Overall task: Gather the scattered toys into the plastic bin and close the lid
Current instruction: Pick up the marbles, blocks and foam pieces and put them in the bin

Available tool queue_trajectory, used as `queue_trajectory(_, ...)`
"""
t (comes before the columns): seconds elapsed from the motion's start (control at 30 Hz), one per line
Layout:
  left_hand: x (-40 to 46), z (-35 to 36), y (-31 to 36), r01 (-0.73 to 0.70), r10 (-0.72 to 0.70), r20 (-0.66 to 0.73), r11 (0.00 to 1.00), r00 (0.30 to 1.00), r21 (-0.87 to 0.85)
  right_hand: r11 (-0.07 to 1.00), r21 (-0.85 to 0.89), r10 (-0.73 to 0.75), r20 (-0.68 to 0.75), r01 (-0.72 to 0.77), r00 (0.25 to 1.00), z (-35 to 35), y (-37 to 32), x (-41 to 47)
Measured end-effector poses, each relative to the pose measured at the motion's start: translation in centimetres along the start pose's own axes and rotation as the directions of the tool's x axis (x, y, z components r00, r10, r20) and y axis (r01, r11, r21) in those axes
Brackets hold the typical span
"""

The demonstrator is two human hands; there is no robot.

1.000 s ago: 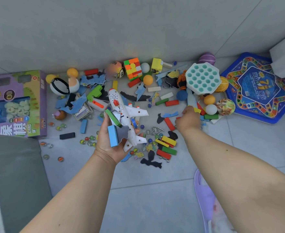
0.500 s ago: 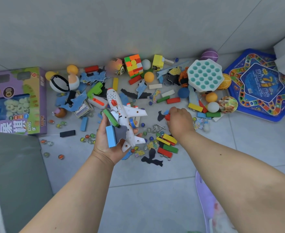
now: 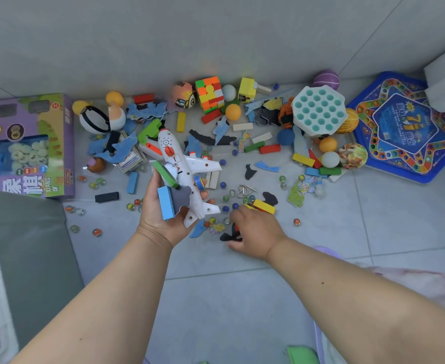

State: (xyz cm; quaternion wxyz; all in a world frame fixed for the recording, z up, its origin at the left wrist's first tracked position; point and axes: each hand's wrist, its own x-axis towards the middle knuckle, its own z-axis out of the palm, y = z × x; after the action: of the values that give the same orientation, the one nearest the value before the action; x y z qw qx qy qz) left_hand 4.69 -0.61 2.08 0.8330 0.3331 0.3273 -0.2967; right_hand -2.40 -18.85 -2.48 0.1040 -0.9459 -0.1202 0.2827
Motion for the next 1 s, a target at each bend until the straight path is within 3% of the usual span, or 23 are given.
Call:
queue_trajectory(0.17,-0.4,-0.2,0.0,0.005,-0.005,0.0,1.0,1.0,-0.009,0.996,-0.09,0.003,0.135,0.009,0.991,0.7,-0.4,-0.4)
queue_trajectory(0.27,-0.4,-0.2,0.1,0.006,-0.006,0.01,1.0,1.0,-0.021,0.994,-0.105,-0.025,0.139,0.04,0.99,1.0,-0.5,0.2)
queue_trajectory(0.4,-0.2,-0.1,0.1,0.002,-0.001,0.009,1.0,1.0,-0.025,0.993,-0.082,-0.083,0.067,0.088,0.994,1.5,-0.1,0.2)
queue_trajectory(0.53,-0.1,0.3,-0.1,-0.007,0.007,0.004,1.0,1.0,-0.014,0.994,0.086,-0.066,-0.064,0.072,0.996,0.4,-0.2,-0.3)
queue_trajectory(0.63,0.0,0.2,-0.1,-0.01,0.01,0.014,1.0,1.0,-0.004,0.969,0.223,0.143,-0.183,-0.101,0.973,-1.1,0.2,-0.6)
queue_trajectory(0.7,0.1,0.0,-0.2,-0.005,0.005,-0.012,1.0,1.0,0.003,0.897,0.342,0.373,-0.245,-0.28,0.895,-1.7,0.9,-0.7)
queue_trajectory(0.77,0.0,-0.1,-0.3,0.002,-0.002,-0.015,1.0,1.0,0.002,0.845,0.364,0.497,-0.265,-0.391,0.827,-1.6,1.8,-0.6)
queue_trajectory(1.0,0.1,-0.1,-0.6,0.001,-0.001,-0.007,1.0,1.0,-0.001,0.906,0.081,0.421,-0.063,-0.416,0.905,-0.2,3.7,0.6)
